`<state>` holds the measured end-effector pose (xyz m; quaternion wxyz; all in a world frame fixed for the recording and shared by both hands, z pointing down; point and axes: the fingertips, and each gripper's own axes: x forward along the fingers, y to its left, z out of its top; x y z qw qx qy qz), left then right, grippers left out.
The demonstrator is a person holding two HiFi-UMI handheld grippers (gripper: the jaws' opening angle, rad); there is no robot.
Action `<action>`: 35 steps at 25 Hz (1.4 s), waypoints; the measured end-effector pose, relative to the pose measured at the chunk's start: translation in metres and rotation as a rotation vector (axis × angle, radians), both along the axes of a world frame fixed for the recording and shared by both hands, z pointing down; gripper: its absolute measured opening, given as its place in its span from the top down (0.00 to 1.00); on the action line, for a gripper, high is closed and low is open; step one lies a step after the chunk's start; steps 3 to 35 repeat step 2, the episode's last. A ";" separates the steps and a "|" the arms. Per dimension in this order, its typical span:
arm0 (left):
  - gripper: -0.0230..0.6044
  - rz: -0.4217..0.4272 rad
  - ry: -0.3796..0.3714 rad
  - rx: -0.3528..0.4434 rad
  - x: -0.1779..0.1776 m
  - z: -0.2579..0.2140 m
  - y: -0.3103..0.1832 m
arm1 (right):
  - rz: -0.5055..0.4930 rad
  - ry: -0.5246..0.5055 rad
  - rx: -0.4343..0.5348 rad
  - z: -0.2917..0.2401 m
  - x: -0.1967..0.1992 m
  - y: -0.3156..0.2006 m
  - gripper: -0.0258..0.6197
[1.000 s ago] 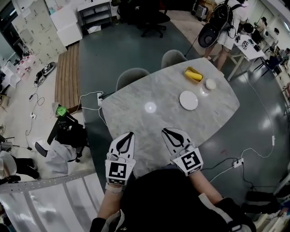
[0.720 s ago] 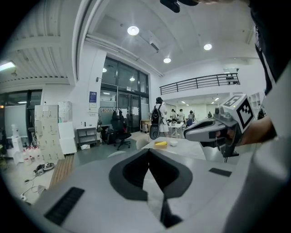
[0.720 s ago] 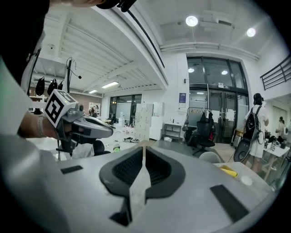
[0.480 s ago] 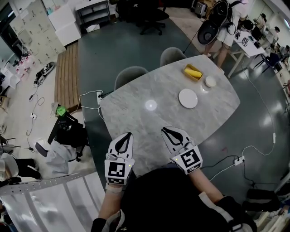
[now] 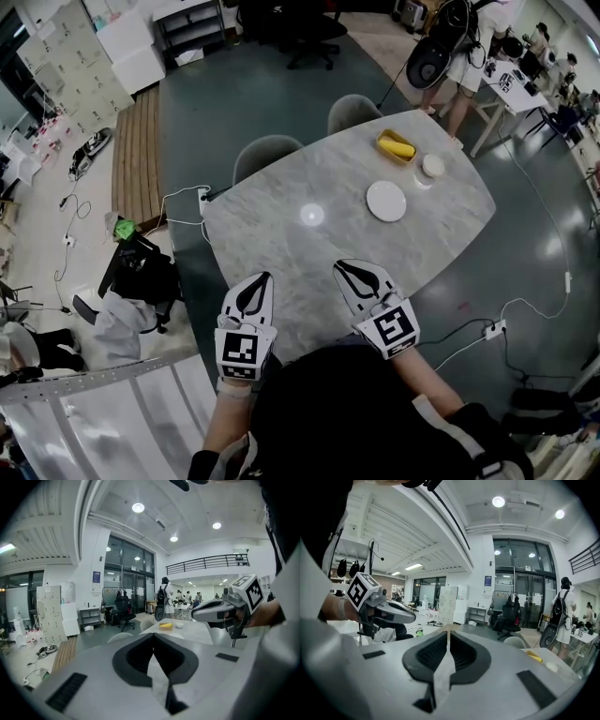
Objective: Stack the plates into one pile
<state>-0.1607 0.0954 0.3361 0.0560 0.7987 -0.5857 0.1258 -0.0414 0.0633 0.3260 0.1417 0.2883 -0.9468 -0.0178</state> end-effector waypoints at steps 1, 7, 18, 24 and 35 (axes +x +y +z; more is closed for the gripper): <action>0.95 0.002 -0.001 -0.001 0.002 -0.001 -0.001 | -0.001 -0.002 0.000 -0.001 0.001 -0.001 0.91; 0.95 0.003 -0.002 -0.002 0.004 -0.001 -0.003 | -0.002 -0.004 0.001 -0.002 0.003 -0.002 0.91; 0.95 0.003 -0.002 -0.002 0.004 -0.001 -0.003 | -0.002 -0.004 0.001 -0.002 0.003 -0.002 0.91; 0.95 0.003 -0.002 -0.002 0.004 -0.001 -0.003 | -0.002 -0.004 0.001 -0.002 0.003 -0.002 0.91; 0.95 0.003 -0.002 -0.002 0.004 -0.001 -0.003 | -0.002 -0.004 0.001 -0.002 0.003 -0.002 0.91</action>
